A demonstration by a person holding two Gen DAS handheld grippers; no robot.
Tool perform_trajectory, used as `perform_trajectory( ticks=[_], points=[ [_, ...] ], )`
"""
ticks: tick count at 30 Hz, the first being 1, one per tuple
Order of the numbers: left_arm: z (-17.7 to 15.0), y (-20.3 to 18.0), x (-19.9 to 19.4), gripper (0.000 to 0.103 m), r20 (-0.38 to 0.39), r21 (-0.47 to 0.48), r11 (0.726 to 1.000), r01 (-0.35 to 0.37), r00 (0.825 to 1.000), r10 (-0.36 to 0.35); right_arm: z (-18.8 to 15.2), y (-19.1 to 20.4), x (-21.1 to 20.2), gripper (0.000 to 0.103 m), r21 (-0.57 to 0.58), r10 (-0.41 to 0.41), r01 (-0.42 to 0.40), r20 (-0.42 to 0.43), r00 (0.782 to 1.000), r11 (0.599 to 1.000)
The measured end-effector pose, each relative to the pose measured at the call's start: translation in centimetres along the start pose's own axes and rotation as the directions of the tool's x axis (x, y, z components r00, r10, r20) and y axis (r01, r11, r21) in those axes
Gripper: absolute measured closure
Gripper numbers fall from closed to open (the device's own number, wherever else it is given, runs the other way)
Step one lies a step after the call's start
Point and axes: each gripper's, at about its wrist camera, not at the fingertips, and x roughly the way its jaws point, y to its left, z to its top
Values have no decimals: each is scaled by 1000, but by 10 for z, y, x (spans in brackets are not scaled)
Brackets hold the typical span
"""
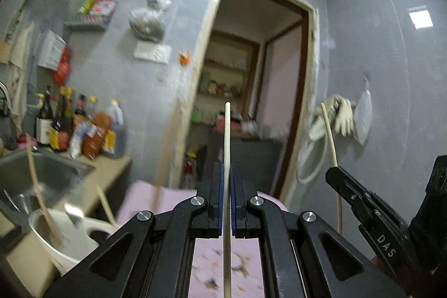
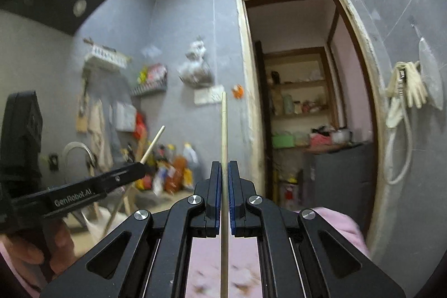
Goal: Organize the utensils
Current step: 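Lift both chopsticks and carry them over the white holder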
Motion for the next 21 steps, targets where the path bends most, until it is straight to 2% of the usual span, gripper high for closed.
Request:
perform_trajectory(
  ticks=[5,9,15,17,21],
  points=[
    [27,42,-14,101,74,-29,998,-51,996,53,10,27,27,100,66,61,-65,61,996,996],
    [42,79,-25,101,140,-50,995,-83,986,90,14,51,44,100,96,93,-106,128,987,990],
    [50,140,-31,101,188,-116,993,-38,980,59,11,76,68,100,159,145,-177,193,970,971],
    [50,156,-33,101,208,-154,987,-40,975,72,7,80,76,100,181,176,-216,212,961,959],
    [42,191,-36,101,252,-259,965,-43,961,111,-1,82,90,100,221,209,-253,203,957,942]
  ],
)
